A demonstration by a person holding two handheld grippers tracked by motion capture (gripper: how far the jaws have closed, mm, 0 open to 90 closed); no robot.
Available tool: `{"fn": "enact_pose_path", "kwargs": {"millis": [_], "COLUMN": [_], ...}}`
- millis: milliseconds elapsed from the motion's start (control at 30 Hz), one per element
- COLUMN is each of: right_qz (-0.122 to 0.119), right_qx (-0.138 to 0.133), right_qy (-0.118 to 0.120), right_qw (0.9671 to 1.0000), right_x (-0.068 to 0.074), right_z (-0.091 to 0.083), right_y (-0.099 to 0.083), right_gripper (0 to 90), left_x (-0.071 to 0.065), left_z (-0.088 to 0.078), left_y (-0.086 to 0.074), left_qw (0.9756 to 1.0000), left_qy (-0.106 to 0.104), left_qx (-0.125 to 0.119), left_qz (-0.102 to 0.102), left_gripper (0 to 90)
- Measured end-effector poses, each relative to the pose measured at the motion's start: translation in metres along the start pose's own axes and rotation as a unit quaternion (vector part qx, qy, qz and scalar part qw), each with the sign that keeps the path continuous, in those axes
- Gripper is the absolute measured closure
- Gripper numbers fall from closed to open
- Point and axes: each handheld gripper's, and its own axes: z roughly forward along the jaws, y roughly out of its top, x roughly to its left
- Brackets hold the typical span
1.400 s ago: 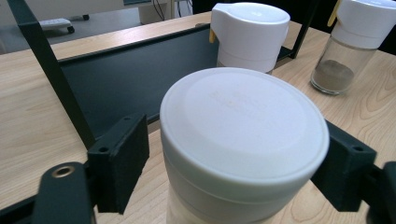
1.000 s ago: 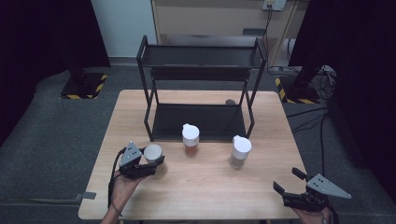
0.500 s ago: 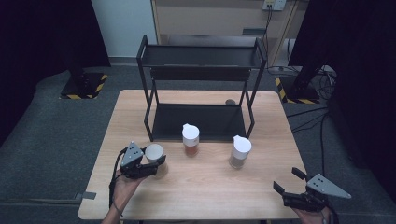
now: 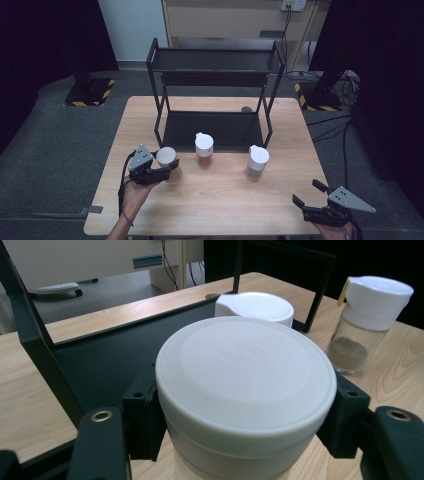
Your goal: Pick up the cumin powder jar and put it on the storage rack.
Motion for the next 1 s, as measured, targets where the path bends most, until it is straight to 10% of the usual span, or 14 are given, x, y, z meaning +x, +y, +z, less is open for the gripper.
{"fn": "enact_pose_path", "kwargs": {"millis": [1000], "right_qz": [0.000], "right_qx": [-0.002], "right_qy": [0.003], "right_qw": [1.0000], "right_x": [-0.001], "right_z": [0.000], "right_y": [-0.001], "right_gripper": [8.0], "left_x": [0.013], "left_z": [0.038], "left_y": [0.065], "left_qw": [0.9989], "left_qy": [0.042], "left_qx": [-0.015], "left_qz": [-0.012], "left_gripper": [32.9]}}
